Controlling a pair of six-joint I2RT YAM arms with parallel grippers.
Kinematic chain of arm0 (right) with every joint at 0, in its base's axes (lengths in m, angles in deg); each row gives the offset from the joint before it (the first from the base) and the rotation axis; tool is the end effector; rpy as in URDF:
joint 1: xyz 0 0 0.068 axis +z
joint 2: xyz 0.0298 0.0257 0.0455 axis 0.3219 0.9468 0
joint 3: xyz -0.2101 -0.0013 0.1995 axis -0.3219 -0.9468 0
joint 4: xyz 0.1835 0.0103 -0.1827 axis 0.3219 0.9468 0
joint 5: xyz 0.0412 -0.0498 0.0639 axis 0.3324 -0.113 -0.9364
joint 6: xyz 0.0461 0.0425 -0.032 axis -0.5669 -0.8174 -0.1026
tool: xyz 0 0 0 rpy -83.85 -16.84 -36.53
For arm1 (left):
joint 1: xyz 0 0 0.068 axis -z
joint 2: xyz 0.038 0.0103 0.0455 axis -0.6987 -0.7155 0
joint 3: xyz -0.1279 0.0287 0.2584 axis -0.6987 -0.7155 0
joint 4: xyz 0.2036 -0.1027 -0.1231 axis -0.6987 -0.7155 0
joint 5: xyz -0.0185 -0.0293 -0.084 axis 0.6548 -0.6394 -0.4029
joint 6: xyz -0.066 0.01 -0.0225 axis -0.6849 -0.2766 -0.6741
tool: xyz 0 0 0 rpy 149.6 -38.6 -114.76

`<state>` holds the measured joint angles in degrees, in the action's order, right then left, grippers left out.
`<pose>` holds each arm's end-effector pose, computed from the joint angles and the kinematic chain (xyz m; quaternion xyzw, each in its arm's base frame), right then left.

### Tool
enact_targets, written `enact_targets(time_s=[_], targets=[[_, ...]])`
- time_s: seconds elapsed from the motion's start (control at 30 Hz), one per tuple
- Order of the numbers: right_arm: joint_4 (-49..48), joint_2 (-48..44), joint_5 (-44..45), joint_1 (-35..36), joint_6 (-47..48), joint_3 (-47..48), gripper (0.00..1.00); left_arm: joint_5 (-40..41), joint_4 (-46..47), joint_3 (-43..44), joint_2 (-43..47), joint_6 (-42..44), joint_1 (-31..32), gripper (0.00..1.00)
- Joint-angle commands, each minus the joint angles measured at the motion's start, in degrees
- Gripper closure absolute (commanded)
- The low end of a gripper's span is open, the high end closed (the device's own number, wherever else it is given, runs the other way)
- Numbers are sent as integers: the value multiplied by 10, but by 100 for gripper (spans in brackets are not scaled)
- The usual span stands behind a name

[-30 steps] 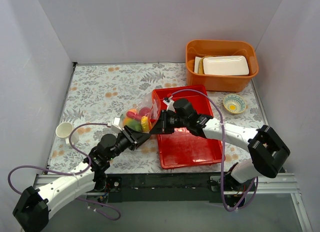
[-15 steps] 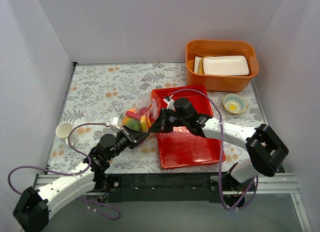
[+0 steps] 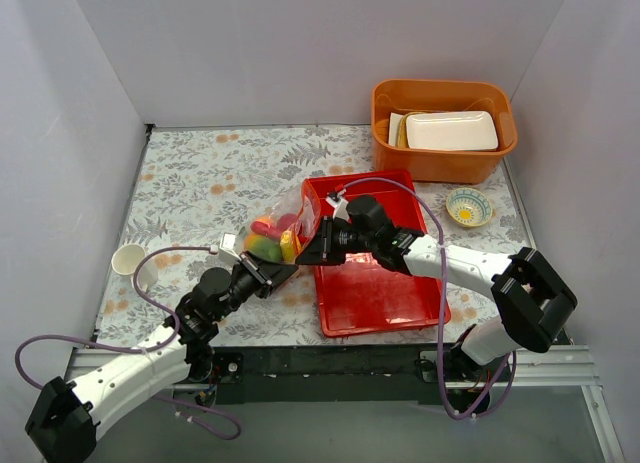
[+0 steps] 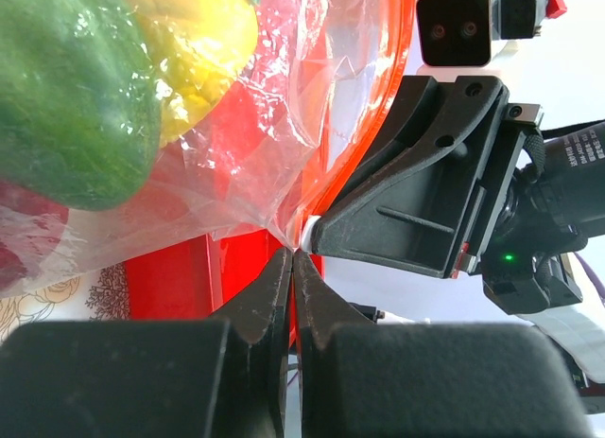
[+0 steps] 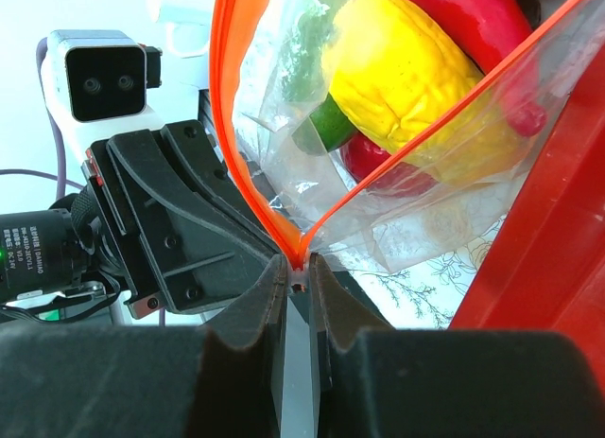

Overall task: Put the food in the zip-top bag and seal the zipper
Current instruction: Zip the zipper food storage bag at the center of the board.

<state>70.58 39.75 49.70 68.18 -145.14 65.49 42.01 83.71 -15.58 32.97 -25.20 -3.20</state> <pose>0.2062 0.2756 0.2511 -0.0481 0.8286 0.5286 0.1781 0.1190 -0.1046 0.1882 -0.4641 0.6278 -0.6116 0.1281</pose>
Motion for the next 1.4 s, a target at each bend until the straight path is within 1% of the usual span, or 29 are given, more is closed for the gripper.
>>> enact_targets(time_s=[0.0, 0.33, 0.47, 0.6, 0.63, 1.1, 1.2, 1.23, 1.37], targets=[[-22, -10, -18, 10, 5, 8, 91, 38, -60, 19, 11, 11, 1, 100], [-15, -15, 16, 10, 15, 22, 91, 29, -109, 16, 40, 7, 0, 100], [5, -29, 37, 10, 25, 22, 91, 28, -129, 16, 57, 8, 1, 100], [24, -40, 61, 10, 35, 24, 91, 24, -130, 16, 65, 7, 1, 100], [26, -43, 68, 10, 37, 23, 91, 24, -146, 16, 66, 5, 1, 100], [30, -43, 68, 10, 41, 21, 90, 13, -146, 13, 74, 1, 1, 100], [30, -46, 65, 10, 45, 18, 84, 12, -145, 12, 78, -4, 1, 100], [29, -47, 64, 10, 47, 17, 80, 12, -143, 11, 80, -4, 1, 100], [22, -44, 51, 10, 46, 16, 70, 9, -136, 12, 77, -1, 1, 100]])
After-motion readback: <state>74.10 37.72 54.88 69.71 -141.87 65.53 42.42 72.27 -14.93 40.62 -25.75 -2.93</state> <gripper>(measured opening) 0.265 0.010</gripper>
